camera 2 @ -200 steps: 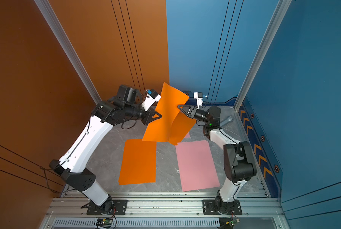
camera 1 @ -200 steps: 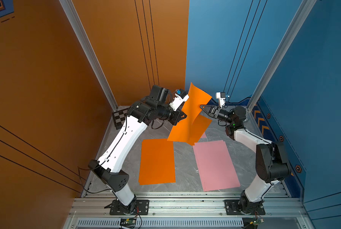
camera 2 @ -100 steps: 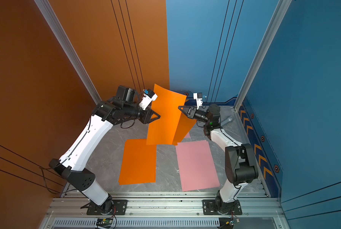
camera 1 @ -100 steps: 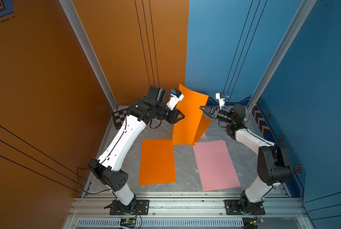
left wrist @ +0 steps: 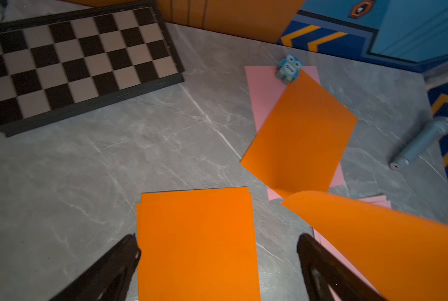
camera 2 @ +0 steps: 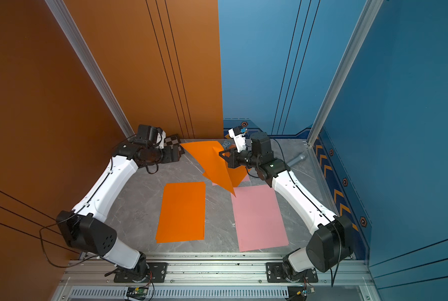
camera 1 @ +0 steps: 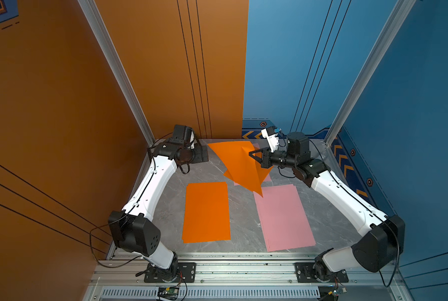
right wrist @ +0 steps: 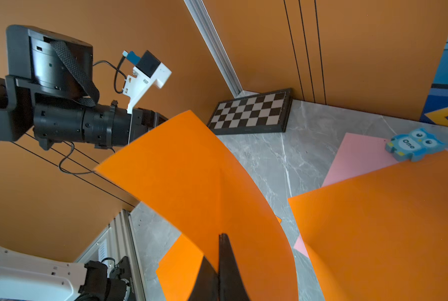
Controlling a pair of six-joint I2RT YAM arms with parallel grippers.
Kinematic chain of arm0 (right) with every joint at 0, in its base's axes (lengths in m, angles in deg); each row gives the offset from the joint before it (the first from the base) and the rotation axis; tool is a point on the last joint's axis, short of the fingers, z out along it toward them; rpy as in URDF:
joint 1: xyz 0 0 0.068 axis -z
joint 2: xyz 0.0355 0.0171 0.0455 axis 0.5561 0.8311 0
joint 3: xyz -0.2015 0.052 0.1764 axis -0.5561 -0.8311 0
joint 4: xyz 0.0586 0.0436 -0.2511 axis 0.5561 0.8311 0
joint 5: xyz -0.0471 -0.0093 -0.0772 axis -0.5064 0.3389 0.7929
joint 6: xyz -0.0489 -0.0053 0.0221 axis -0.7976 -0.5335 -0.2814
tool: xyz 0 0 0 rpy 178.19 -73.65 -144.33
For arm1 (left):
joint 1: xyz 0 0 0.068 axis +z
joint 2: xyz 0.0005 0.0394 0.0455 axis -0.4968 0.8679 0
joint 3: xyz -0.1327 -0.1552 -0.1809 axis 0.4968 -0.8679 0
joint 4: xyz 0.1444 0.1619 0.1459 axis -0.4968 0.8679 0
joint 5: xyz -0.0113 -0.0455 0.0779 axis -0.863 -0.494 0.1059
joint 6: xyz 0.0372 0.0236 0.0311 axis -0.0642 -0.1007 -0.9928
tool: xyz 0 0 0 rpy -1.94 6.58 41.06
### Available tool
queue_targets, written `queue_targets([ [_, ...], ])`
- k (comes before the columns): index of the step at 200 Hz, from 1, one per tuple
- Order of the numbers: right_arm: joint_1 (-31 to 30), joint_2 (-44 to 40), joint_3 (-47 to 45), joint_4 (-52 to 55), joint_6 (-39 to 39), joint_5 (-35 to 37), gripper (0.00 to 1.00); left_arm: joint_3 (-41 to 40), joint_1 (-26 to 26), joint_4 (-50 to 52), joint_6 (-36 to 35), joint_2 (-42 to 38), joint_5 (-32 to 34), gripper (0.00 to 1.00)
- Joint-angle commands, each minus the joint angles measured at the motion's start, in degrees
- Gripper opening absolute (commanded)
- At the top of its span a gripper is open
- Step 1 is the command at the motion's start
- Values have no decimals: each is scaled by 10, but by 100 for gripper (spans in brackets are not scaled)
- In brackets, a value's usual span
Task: Sort the scattered colored papers by color
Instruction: Pick up the colored paper, then place the colored paper.
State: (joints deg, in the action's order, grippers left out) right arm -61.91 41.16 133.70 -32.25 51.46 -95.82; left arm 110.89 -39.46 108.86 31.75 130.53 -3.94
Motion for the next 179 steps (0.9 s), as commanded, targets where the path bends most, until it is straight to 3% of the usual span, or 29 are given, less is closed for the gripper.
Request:
queue_targets([
  [1, -56, -26, 15, 87, -51, 71, 0, -59, 27, -62, 63, -74, 45, 98],
  [47, -187, -40, 29, 83, -24, 104, 0, -166, 112, -100, 110, -133, 3, 98],
  [81, -232, -27, 40, 40, 32, 107, 0, -231, 162, -138, 144, -173, -19, 98],
  [139, -197, 46, -26, -120, 220, 134, 0, -268, 235, -159, 159, -219, -53, 98],
  [159, -169, 116, -54, -211, 318, 96, 0, -272, 241, -159, 159, -219, -60, 98],
  [179, -155, 192, -61, -271, 363, 52, 0, -275, 249, -160, 157, -220, -71, 98],
])
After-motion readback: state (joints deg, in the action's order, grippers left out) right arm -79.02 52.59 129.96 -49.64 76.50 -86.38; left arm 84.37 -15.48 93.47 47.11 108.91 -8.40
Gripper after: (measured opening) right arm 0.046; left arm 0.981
